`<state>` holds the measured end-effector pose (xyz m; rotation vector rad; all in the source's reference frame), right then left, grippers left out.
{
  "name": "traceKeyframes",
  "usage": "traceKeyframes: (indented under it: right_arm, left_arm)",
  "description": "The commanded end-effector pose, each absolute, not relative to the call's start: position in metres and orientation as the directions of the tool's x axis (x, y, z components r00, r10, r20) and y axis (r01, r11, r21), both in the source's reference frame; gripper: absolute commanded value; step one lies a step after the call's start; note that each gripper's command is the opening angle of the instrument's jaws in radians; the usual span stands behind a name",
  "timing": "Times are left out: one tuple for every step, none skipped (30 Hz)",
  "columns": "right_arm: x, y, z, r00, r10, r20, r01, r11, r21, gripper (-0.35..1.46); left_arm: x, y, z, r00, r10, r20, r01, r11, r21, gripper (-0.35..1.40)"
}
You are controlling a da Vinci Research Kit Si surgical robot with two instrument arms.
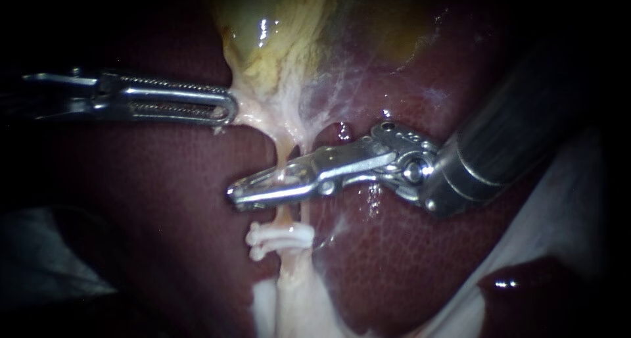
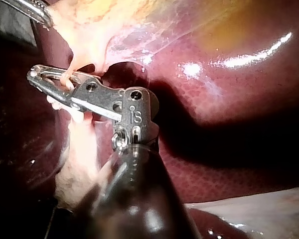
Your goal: Clipping third clip left tube
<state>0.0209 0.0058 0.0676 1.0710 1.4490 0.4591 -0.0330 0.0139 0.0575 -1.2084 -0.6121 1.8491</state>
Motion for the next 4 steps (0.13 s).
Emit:
traceKeyframes:
  right_arm:
    - [0.0208, 0.0058, 0.0676, 0.141, 0.813, -0.565, 0.339, 0.496, 0.799, -0.35]
    - [0.0208, 0.0058, 0.0676, 0.141, 0.813, -0.565, 0.339, 0.496, 0.799, -0.35]
    - [0.0208, 0.0058, 0.0676, 0.141, 0.813, -0.565, 0.339, 0.496, 0.799, -0.35]
    - [0.0208, 0.0058, 0.0676, 0.141, 0.813, -0.565, 0.339, 0.496, 0.799, -0.35]
  left_arm:
    - [-0.033, 0.0139, 0.0575, -0.199, 0.84, -0.506, -0.372, -0.542, -0.754, -0.35]
    - [-0.033, 0.0139, 0.0575, -0.199, 0.84, -0.506, -0.372, -0.542, -0.754, -0.35]
    - [-0.033, 0.0139, 0.0575, -0.199, 0.84, -0.506, -0.372, -0.542, -0.754, -0.35]
    - [-0.0331, 0.0139, 0.0575, -0.199, 0.84, -0.506, -0.372, -0.542, -0.754, -0.35]
